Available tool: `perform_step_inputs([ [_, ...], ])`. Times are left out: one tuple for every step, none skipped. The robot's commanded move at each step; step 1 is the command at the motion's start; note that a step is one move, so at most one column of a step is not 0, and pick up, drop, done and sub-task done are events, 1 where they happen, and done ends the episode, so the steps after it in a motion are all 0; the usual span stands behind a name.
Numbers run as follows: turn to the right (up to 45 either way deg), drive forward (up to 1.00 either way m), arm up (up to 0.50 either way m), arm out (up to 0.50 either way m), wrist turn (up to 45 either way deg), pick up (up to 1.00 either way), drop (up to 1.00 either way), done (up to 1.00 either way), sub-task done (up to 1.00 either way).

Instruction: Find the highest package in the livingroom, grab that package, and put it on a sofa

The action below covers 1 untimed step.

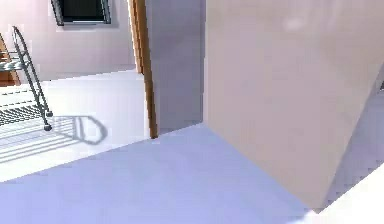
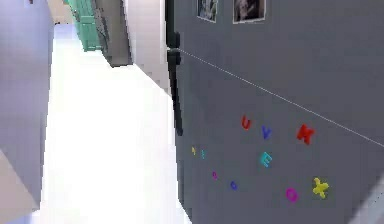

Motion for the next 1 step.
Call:
perform_step_inputs([
  [-45.0,0.00,0.00,0.00,0.0,0.00,0.00,0.00,0.00],
])
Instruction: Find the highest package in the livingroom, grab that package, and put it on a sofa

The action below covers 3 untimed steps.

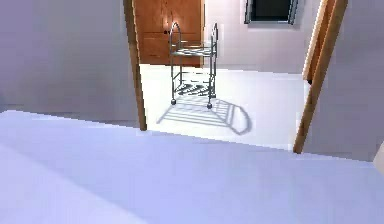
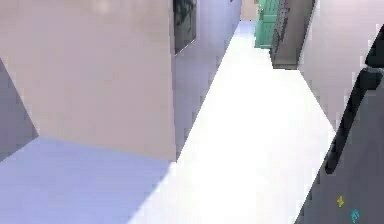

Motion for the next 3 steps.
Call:
perform_step_inputs([
  [-3.0,0.00,0.00,0.00,0.0,0.00,0.00,0.00,0.00],
  [0.0,1.00,0.00,0.00,0.0,0.00,0.00,0.00,0.00],
  [-3.0,0.00,0.00,0.00,0.0,0.00,0.00,0.00,0.00],
])
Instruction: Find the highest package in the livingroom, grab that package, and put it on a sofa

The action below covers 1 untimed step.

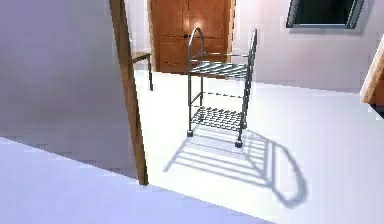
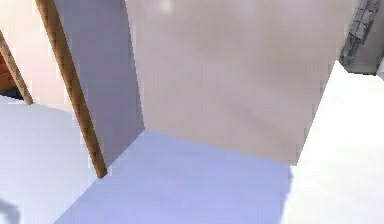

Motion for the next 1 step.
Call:
perform_step_inputs([
  [0.0,1.00,0.00,0.00,0.0,0.00,0.00,0.00,0.00],
])
